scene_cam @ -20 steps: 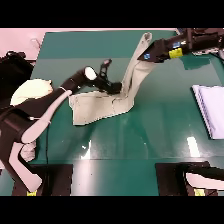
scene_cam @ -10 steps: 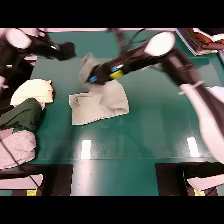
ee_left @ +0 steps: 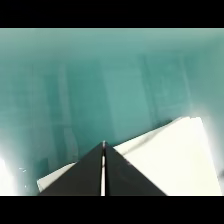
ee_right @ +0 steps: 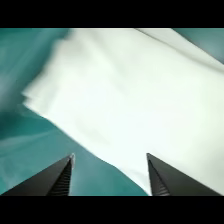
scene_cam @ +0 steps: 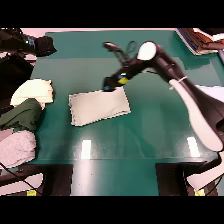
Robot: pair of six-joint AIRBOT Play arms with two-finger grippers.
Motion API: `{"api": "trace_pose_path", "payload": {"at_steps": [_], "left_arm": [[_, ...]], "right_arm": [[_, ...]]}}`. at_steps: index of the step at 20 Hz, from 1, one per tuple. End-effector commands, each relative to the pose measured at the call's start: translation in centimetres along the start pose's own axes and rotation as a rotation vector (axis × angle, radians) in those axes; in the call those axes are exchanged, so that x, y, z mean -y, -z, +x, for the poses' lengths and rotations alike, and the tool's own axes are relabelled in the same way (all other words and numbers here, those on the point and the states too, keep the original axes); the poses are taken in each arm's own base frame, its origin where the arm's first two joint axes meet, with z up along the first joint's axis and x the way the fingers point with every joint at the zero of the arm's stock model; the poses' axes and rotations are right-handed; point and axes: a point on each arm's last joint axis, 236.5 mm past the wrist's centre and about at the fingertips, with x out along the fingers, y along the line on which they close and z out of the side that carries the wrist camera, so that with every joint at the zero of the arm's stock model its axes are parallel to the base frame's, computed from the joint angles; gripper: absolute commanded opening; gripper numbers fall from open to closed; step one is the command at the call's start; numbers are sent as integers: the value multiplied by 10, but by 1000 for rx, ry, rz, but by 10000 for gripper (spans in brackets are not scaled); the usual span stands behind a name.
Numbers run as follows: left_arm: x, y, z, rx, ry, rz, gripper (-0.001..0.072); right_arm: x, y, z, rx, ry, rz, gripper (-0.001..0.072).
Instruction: Fold the shirts.
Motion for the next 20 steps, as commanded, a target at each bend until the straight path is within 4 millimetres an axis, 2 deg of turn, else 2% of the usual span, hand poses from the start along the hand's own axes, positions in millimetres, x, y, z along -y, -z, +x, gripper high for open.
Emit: {"api": "trace_pose_path", "payload": {"at_steps": [1,2,3,4,6,10,12,14,15,16,17,19,20], "left_arm": [[1,3,-2,-11,5,6,26],[1,3,-2,-11,6,5,26],[1,3,-2,-11,6,5,26],[1,3,-2,-12,6,6,26],[2,4,-2,-18,8,5,25],[5,7,-1,-29,12,12,26],[19,9,2,-30,35,34,26],[35,11,4,-31,59,63,26],[42,12,5,-32,71,73,25],[48,13,6,-34,82,81,25],[55,16,7,-38,93,90,25],[69,20,8,-47,115,108,25],[76,22,9,-51,127,118,25]], "right_arm": [[111,58,-21,-60,104,302,663],[131,74,-17,-73,74,397,677],[139,84,-10,-79,24,477,676],[145,90,-1,-78,-31,552,675],[147,89,20,-68,-120,640,673],[113,72,73,-94,-244,614,673],[91,61,100,-112,-273,572,658],[73,44,119,-98,-284,508,434],[65,36,124,-88,-286,479,370],[58,27,125,-75,-282,444,167],[54,16,122,-50,-279,417,19],[55,-5,102,9,-269,384,18],[65,-12,86,36,-233,363,18]]}}
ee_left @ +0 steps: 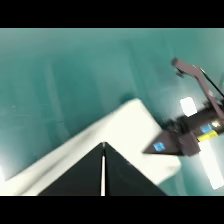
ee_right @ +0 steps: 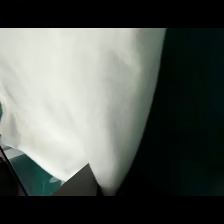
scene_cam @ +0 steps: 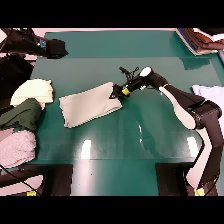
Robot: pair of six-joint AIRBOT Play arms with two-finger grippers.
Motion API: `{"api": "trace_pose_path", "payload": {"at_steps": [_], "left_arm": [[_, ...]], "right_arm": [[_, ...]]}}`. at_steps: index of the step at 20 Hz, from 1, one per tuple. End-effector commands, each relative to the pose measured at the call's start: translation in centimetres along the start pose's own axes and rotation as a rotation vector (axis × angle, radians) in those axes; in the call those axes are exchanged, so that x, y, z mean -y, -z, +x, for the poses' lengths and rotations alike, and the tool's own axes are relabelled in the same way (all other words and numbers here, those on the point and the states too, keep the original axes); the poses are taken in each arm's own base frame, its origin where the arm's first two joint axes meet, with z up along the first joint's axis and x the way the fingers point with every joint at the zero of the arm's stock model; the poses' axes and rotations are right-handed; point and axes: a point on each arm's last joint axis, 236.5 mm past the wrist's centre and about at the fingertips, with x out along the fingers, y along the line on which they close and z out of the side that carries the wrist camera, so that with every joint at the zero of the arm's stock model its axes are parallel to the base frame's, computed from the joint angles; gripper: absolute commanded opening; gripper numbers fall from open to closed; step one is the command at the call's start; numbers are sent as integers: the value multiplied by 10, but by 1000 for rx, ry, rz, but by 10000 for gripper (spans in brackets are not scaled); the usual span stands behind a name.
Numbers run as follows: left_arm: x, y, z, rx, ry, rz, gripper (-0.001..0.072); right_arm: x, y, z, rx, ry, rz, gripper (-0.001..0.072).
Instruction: Fold the shirts.
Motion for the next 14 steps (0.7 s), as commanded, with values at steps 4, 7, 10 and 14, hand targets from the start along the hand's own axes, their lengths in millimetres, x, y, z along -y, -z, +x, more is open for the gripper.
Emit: {"api": "trace_pose_path", "payload": {"at_steps": [4,7,10,14], "left_arm": [[54,8,9,-11,85,74,25],[79,10,11,-1,126,107,25],[94,9,12,13,149,129,25],[97,9,12,18,157,125,26]], "right_arm": [[40,-49,-146,225,262,-53,17],[90,-48,-278,396,425,39,17],[139,-23,-404,608,534,205,18],[203,42,-520,804,592,448,18]]}}
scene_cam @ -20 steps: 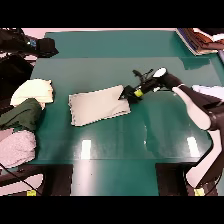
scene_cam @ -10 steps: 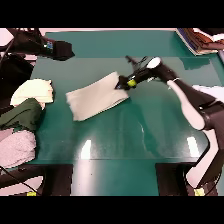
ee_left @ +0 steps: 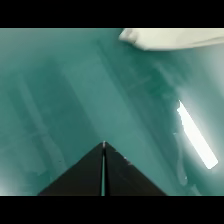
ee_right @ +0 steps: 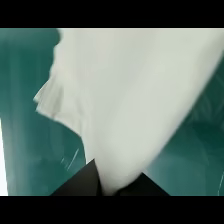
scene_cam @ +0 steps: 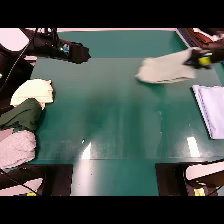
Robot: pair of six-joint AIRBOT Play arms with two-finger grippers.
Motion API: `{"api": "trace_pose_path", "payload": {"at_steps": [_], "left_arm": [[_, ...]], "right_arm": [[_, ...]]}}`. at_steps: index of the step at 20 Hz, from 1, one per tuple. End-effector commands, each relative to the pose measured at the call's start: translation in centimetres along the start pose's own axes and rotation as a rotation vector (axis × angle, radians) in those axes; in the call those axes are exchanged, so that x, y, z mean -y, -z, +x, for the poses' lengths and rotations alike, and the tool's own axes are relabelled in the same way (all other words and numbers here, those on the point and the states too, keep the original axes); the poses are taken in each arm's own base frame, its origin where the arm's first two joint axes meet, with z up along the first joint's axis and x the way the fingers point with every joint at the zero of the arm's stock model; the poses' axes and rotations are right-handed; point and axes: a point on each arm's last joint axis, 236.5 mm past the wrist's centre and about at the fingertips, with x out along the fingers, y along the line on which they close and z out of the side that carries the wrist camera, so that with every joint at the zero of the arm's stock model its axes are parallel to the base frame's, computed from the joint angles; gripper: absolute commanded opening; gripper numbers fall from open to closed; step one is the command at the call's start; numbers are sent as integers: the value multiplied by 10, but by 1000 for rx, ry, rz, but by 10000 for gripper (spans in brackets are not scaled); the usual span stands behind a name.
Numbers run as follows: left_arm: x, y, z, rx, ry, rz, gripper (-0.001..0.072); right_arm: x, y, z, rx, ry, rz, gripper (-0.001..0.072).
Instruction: Fold the shirts.
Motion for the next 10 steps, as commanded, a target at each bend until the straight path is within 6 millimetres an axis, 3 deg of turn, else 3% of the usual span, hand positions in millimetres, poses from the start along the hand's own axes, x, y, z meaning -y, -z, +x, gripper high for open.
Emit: {"api": "trace_pose_path", "payload": {"at_steps": [1,3,5,10], "left_arm": [[6,-2,1,9,12,-5,25],[6,-2,1,12,12,-19,25],[6,-5,1,22,11,-19,26],[6,-7,1,31,10,-18,25]], "right_arm": [[106,-18,-70,120,123,207,18],[137,-19,-90,160,148,285,18],[152,-20,-103,187,165,317,18],[135,-29,-137,270,178,279,18]]}}
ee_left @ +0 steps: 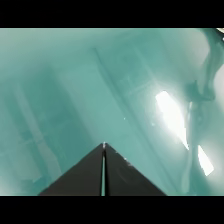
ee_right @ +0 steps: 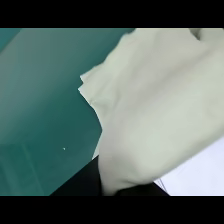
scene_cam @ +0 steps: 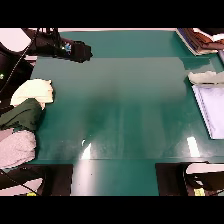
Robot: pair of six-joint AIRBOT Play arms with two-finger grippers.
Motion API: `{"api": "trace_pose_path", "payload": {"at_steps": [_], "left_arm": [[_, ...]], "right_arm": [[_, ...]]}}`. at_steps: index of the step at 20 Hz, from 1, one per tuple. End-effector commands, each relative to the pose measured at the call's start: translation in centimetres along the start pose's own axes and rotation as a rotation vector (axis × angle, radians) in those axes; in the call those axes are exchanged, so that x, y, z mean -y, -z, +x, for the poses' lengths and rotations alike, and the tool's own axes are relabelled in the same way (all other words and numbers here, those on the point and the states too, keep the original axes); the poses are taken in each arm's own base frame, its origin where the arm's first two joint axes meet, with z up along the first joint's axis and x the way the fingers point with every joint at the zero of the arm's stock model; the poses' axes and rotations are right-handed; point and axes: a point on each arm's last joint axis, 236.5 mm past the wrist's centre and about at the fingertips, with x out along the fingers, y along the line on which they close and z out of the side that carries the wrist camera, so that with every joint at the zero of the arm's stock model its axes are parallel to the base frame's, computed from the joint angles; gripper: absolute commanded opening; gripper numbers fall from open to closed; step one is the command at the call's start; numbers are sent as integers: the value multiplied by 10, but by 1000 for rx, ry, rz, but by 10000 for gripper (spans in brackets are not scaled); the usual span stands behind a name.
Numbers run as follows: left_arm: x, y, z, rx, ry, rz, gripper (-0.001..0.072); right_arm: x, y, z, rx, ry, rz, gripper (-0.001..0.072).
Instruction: Fold the shirts.
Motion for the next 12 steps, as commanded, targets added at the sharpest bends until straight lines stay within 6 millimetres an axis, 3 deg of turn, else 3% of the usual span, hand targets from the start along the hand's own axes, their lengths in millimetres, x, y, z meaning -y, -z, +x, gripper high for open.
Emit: {"api": "trace_pose_path", "payload": {"at_steps": [1,5,12], "left_arm": [[0,-1,0,5,0,-1,26],[0,-1,0,4,0,7,26],[0,0,0,1,0,8,26]], "right_arm": [[-4,-12,-32,78,12,-11,18],[-3,1,-64,70,72,-46,18],[28,36,-93,-41,254,-35,19]]}}
